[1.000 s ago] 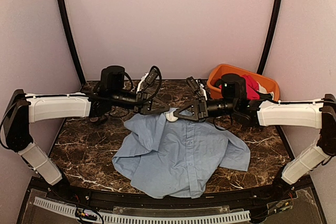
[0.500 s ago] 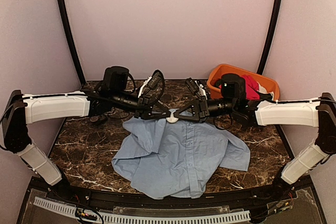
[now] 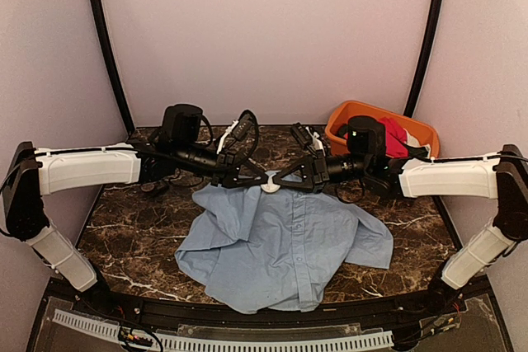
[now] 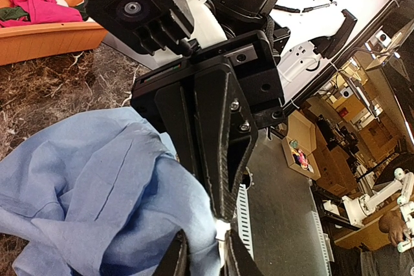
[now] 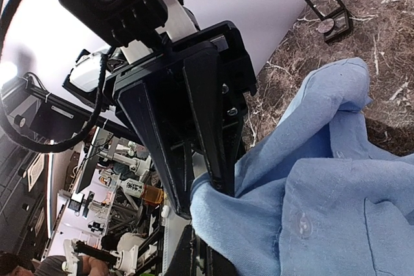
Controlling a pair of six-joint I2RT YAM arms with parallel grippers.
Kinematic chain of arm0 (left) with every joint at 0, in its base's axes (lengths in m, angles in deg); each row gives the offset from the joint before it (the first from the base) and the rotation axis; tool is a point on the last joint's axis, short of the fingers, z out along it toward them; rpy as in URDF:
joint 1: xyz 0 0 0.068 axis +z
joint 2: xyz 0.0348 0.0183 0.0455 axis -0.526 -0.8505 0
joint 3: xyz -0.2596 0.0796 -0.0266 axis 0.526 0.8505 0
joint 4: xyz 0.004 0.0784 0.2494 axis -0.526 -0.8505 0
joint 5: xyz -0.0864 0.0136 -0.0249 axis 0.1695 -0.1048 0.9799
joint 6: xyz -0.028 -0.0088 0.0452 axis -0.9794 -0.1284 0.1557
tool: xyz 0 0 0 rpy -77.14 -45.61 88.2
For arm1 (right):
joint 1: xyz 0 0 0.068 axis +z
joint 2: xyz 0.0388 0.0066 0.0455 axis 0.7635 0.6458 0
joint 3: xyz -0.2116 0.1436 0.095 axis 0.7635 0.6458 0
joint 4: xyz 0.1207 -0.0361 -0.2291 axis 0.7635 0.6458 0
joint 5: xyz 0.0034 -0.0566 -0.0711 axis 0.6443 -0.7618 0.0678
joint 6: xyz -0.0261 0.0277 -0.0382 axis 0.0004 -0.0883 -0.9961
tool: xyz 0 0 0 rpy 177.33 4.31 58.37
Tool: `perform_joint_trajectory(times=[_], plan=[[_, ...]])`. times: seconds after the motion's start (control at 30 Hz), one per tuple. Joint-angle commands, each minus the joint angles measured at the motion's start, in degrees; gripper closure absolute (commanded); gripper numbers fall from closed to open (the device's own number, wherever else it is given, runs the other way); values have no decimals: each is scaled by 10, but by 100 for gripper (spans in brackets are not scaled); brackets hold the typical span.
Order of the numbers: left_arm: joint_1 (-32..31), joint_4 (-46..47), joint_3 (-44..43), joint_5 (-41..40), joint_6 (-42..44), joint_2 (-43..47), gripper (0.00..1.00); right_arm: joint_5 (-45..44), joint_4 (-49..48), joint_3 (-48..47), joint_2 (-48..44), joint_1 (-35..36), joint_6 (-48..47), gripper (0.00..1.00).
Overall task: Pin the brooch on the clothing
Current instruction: Pin the brooch to the flattened clothing.
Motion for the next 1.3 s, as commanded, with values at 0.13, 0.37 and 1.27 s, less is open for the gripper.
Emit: perform_joint_trajectory(times=[0.13,0.37,1.27], plan=[[-9,-25,-11,-4,14,18,81,1,-60,-6,4,-5,8,100],[-11,-38,-16,-8,20,16,81,-20,-3,-19,1,-5,-25,100],[-44,-170,-59,-99,111,6,84,-44,69,-44,-3,-5,-54,100]])
